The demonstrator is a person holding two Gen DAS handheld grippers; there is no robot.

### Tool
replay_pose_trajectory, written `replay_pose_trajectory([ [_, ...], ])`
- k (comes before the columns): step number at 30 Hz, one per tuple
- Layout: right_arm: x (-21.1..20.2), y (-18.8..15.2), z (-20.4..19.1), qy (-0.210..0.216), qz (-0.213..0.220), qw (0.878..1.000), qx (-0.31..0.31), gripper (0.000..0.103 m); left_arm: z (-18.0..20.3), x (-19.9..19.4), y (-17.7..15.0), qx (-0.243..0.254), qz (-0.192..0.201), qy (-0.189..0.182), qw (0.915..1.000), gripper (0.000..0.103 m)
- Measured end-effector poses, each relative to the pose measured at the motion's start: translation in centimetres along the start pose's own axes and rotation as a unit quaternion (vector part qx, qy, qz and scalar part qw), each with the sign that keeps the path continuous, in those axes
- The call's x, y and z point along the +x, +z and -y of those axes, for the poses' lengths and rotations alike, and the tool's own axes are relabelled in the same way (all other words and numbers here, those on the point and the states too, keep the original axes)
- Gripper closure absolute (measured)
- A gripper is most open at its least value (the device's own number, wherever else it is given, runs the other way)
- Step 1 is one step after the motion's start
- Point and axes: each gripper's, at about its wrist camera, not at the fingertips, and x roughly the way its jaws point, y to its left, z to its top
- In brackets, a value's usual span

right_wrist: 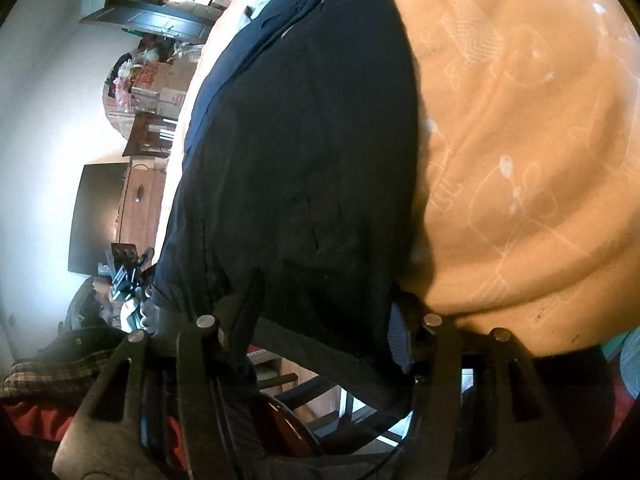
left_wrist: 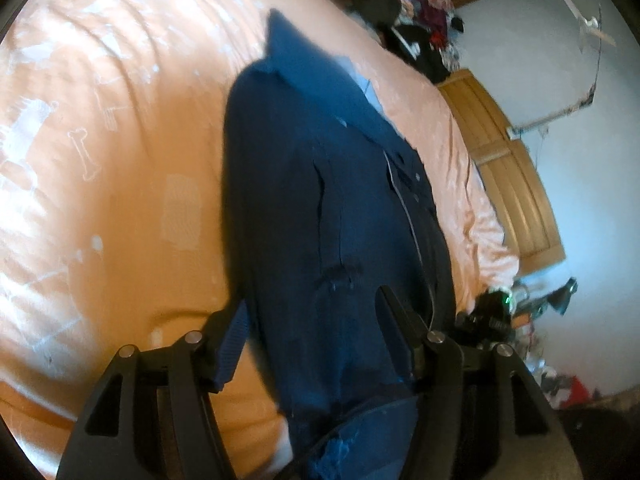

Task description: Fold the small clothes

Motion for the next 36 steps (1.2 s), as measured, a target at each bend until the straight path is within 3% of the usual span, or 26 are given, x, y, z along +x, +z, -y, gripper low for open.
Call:
replay_pose_trajectory([
  [8,0.0,0.0,-0.2,-0.005,0.001,1.0,-0.004,0.046,0.5,0.6,-0.9,0.026,-0.024,0.012,0.9993,0.043],
  [12,-0.4,-0.3,-1.1,-0.001,0.01,1.0,-0.013,0.046,0.5,1.4,-1.2,0.025,-0.035,-0.001,0.9991,0.059],
  [17,-0.1,-0.5,-0.6,0.007,0.013,1.0,-0.006,0.046,0.3,3.3,-1.9,0.024,-0.065,0.015,0.9975,0.059],
  [23,0.4,-1.0,0.5,0.013,0.013,1.0,0.008,0.045,-0.6,3.9,-1.1,-0.017,-0.056,-0.015,0.9982,0.057],
  [26,0.4,-1.4,0.6,0.005,0.01,1.0,0.005,0.045,-0.6,3.9,-1.2,-0.018,-0.05,-0.014,0.9985,0.064],
  [30,1.1,-1.9,0.3,-0.01,-0.007,1.0,-0.007,0.045,0.6,4.1,-1.3,-0.001,-0.046,0.001,0.9989,0.084],
  [31,1.4,-2.0,0.2,-0.015,-0.014,1.0,-0.012,0.046,0.6,4.3,-1.3,0.0,-0.046,0.003,0.9989,0.085],
  [33,1.7,-2.0,-0.2,-0.032,-0.018,0.999,-0.028,0.055,0.7,4.6,-1.2,-0.002,-0.047,0.007,0.9989,0.086],
  [35,1.4,-2.1,-0.8,-0.039,-0.013,0.998,-0.047,0.09,0.8,4.8,-1.1,-0.003,-0.047,0.009,0.9988,0.089],
  [36,0.9,-2.0,-1.1,-0.034,-0.005,0.998,-0.052,0.097,0.9,4.8,-1.1,-0.002,-0.046,0.01,0.9989,0.093],
])
